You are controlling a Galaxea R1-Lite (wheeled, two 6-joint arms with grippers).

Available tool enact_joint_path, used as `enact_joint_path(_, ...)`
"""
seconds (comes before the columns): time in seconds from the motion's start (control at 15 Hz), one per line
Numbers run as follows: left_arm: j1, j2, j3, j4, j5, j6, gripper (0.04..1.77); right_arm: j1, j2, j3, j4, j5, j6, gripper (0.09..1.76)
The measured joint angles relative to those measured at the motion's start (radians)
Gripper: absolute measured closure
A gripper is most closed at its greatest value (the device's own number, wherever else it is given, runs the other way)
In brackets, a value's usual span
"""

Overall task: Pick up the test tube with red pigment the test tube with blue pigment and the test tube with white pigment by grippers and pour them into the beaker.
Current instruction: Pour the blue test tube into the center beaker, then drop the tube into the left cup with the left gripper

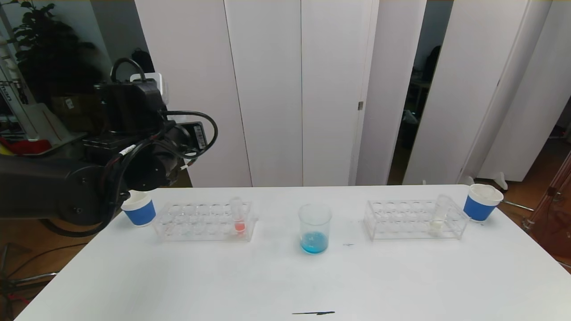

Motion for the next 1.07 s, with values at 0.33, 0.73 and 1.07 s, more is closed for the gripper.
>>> enact_joint_path(0.33,0.206,0.069,0.016,-0.294,0.036,0.150,1.24,0.000,0.000,0.000,0.000,0.000,0.000,0.10)
enact_joint_path(0.73,0.322,0.220,0.077,-0.549,0.043,0.216,1.24,0.000,0.000,0.000,0.000,0.000,0.000,0.10)
enact_joint_path(1.07,0.400,0.346,0.109,-0.654,0.024,0.207,1.24,0.000,0.000,0.000,0.000,0.000,0.000,0.10)
